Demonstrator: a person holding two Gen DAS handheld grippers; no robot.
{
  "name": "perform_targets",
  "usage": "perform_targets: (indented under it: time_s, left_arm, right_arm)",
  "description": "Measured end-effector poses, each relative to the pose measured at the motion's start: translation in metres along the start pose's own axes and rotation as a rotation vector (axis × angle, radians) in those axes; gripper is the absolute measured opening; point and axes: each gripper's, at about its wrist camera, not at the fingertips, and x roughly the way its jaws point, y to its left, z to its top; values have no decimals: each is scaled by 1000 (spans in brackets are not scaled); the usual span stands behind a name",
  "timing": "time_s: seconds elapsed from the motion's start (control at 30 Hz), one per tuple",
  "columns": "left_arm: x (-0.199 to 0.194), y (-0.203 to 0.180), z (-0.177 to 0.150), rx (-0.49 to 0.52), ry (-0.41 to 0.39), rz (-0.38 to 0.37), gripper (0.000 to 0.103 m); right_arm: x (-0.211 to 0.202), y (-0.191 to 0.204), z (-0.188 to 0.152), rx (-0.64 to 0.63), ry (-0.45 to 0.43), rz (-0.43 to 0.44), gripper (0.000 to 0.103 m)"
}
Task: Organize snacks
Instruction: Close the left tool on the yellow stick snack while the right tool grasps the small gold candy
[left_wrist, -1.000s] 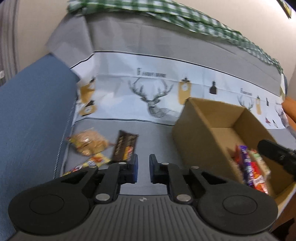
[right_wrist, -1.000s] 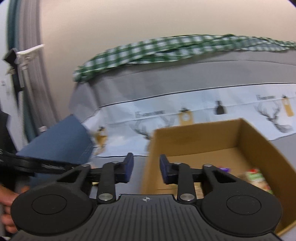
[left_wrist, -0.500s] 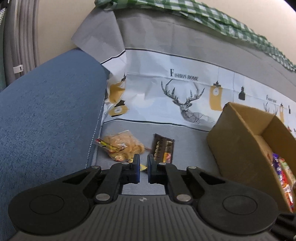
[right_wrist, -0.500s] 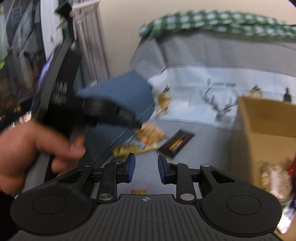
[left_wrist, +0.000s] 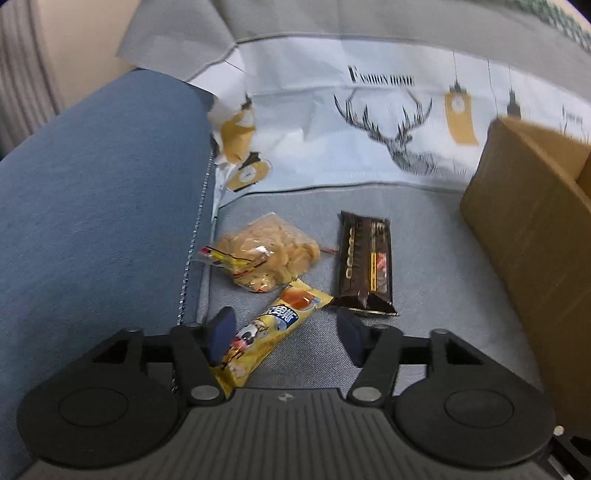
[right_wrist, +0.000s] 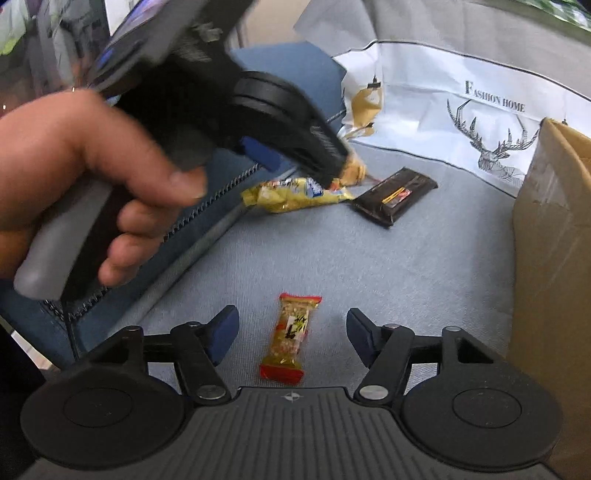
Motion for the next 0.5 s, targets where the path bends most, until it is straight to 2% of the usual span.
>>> perform_targets:
  time_s: [0.1,0.17,0.2,0.27,0.3,0.33,0.4,0.5]
  left_arm:
    - [13,-8,-1,52,36,33,75]
    - [21,-9,-2,61,60,44,76]
    - [25,-9,-1,58,69,45,76]
    - [31,-7,-1,51,81,47,76]
    - [33,-6,-1,48,86,46,76]
    - [36,-5,-2,46,91,44,76]
    - [38,-3,0,31,91,36,76]
    - [38,1,1,-12,97,3,65]
  right_arm:
    - [8,4,-1,-27,28,-13,64]
    - [14,7,-3,-58,62,-36,55]
    - [16,7,-4,-69,75,-46,55]
    - [15,8,-5,-83,70,-44,38]
    - [14,7,-5,-88,67,-39,33]
    - [14,6,-4,-91,64,-42,23]
    - [12,2,-3,-76,57,-61,21]
    - [10,-10,0,-11,48,-71,21]
